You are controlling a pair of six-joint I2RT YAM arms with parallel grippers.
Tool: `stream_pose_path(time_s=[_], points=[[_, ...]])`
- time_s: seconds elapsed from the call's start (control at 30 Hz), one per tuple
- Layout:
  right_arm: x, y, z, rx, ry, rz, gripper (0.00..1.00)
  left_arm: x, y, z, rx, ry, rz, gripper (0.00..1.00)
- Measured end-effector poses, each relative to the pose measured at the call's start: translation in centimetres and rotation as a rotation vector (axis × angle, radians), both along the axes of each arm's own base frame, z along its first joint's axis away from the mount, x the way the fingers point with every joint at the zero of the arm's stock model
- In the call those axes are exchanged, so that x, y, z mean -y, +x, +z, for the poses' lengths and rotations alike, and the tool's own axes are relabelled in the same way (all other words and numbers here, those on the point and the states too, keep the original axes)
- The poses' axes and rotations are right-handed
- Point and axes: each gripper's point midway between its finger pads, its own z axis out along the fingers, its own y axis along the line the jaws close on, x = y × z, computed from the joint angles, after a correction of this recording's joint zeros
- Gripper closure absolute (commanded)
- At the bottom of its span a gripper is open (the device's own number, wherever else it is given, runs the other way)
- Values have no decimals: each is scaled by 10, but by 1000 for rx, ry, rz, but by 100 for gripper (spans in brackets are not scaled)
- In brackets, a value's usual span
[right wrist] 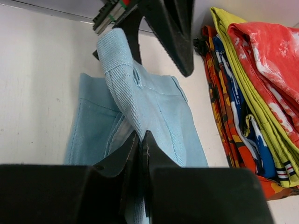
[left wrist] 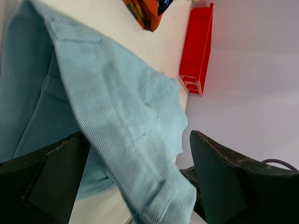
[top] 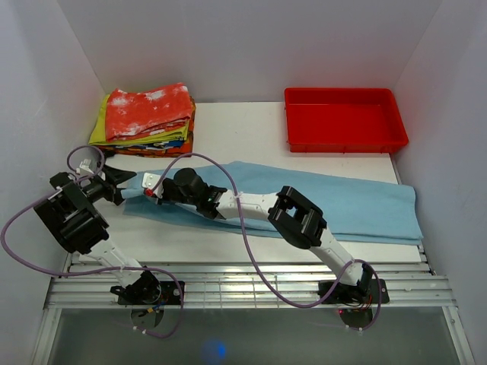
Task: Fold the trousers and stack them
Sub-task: Fold the trousers
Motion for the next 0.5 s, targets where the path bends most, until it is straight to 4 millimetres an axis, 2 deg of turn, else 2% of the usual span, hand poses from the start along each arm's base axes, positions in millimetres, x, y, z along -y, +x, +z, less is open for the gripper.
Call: stream_pose_path(time_s=[0.07, 0.17, 0.2, 0.23, 0.27, 0.3, 0.33, 0.37, 0.43, 0.5], points=[[0, -1, -2, 5, -1, 5, 92, 0, 8, 2, 18, 7, 1, 14], [1, -3, -4, 10, -4, 16, 92, -1, 20, 2, 38, 14, 4, 23], [1, -3, -5, 10, -5, 20, 92, -1, 23, 1, 39, 13, 4, 33], [1, -4, -5, 10, -5, 22, 92, -2, 29, 0, 40, 10, 4, 39], [1, -4, -4, 11, -5, 25, 87, -3, 33, -1, 44, 10, 3, 47], [1, -4, -4, 11, -5, 28, 68, -5, 38, -2, 49, 10, 0, 57], [1, -5, -4, 7, -3, 29, 59, -6, 43, -3, 53, 9, -2, 72], [1, -5, -4, 8, -4, 34, 52, -8, 47, -4, 57, 7, -4, 79], [2, -5, -4, 6, -7, 38, 48, -11, 56, -4, 79, 16, -12, 95], [8, -6, -7, -1, -22, 40, 43, -14, 63, -4, 102, 28, -23, 100]])
